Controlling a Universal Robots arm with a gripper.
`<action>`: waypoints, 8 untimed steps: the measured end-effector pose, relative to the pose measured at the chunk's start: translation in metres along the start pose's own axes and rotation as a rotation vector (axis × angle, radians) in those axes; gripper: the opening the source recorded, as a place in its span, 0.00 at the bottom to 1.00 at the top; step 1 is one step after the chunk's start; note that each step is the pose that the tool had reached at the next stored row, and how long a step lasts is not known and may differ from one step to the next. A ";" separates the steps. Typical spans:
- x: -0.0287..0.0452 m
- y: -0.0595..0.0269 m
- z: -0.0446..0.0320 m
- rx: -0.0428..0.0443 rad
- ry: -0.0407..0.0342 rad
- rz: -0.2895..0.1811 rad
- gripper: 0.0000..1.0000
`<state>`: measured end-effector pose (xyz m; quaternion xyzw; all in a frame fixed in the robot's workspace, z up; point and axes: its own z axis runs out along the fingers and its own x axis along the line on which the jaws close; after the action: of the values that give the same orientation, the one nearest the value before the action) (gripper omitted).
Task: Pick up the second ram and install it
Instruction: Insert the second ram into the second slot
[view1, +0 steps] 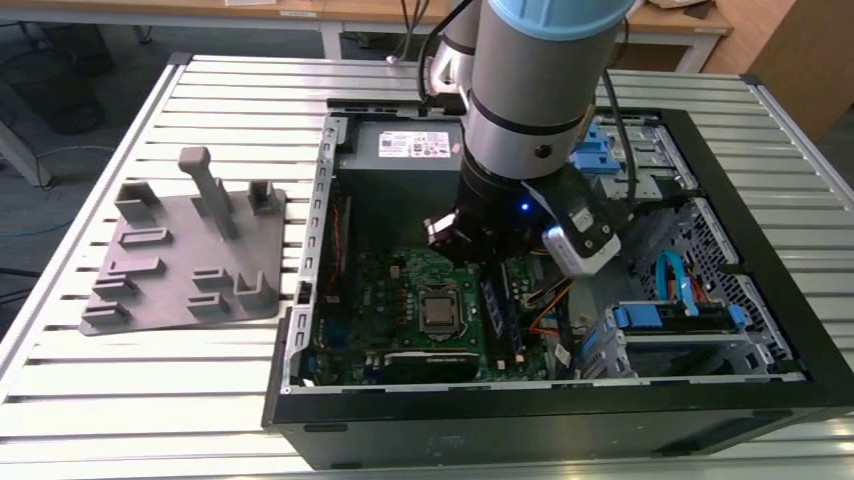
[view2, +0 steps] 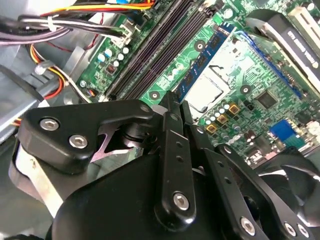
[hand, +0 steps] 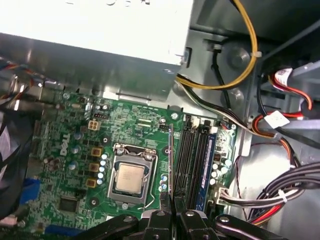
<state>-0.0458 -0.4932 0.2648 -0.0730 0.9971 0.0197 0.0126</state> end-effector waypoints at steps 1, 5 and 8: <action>0.0000 0.0000 0.0000 0.0004 -0.0004 0.012 0.14; 0.0000 0.0000 0.0002 0.0017 -0.0022 0.059 0.14; 0.0000 0.0000 0.0004 0.0027 -0.0035 0.094 0.14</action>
<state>-0.0458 -0.4932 0.2644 -0.0260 0.9994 0.0190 0.0135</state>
